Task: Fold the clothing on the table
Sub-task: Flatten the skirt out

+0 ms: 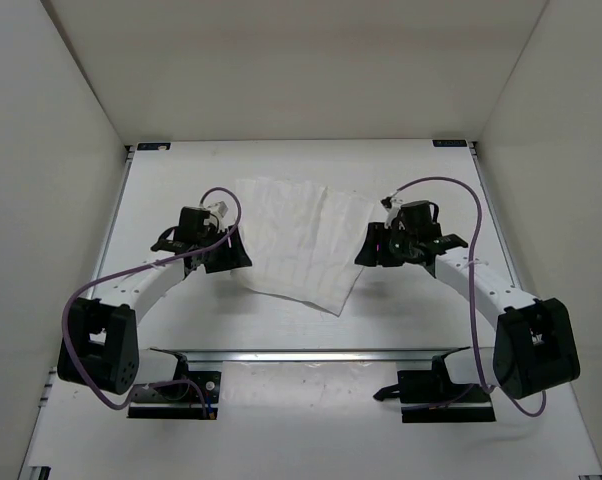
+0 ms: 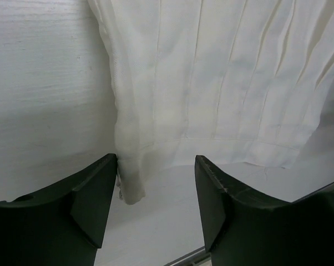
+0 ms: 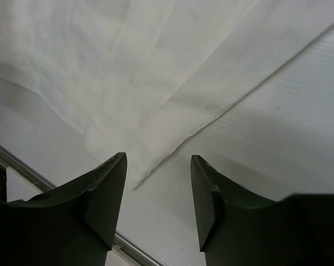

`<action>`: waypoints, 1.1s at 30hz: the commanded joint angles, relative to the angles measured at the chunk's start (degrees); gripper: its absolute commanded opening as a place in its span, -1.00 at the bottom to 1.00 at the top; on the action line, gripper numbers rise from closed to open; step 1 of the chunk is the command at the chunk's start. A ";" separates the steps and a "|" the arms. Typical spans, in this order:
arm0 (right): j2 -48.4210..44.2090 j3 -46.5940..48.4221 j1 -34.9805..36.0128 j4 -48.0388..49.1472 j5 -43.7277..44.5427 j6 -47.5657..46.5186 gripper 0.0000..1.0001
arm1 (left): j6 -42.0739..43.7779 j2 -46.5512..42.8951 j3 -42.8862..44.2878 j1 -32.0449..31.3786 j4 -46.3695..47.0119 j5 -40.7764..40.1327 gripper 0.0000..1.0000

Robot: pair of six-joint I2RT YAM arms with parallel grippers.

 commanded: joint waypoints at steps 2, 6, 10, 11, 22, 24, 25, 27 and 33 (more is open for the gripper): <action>-1.64 -2.97 2.58 0.18 2.68 5.25 0.03 | -0.56 -0.75 -0.04 -0.02 2.22 1.70 0.38; -1.38 -6.92 7.66 0.26 5.14 11.93 0.09 | -0.57 -0.93 -0.92 -0.54 1.62 -0.05 0.38; 0.56 -9.48 10.93 3.51 4.53 17.47 0.10 | -0.65 -0.58 -1.98 -1.07 1.88 -0.41 0.36; 1.17 -9.74 11.19 4.39 4.18 17.83 0.09 | -0.74 -0.49 -1.89 -1.25 1.79 0.12 0.32; 7.94 -9.75 12.87 9.32 -0.12 20.65 -0.26 | -1.45 0.56 -3.47 -2.48 3.19 1.00 -0.72; 9.17 -9.31 13.31 10.28 -0.66 20.65 -0.54 | -1.53 0.57 -3.12 -2.74 2.93 1.08 -1.00; 9.52 -9.57 12.87 10.46 -1.62 20.38 -0.73 | -1.53 0.39 -3.04 -2.83 3.19 1.52 -1.00; 9.00 -10.27 12.87 10.46 -2.33 20.38 -1.00 | -1.53 0.04 -2.86 -3.35 1.97 0.30 -1.00; 5.21 -4.68 7.61 5.37 -3.29 15.13 -0.99 | -1.36 -3.66 1.59 -2.83 1.61 -2.25 -1.00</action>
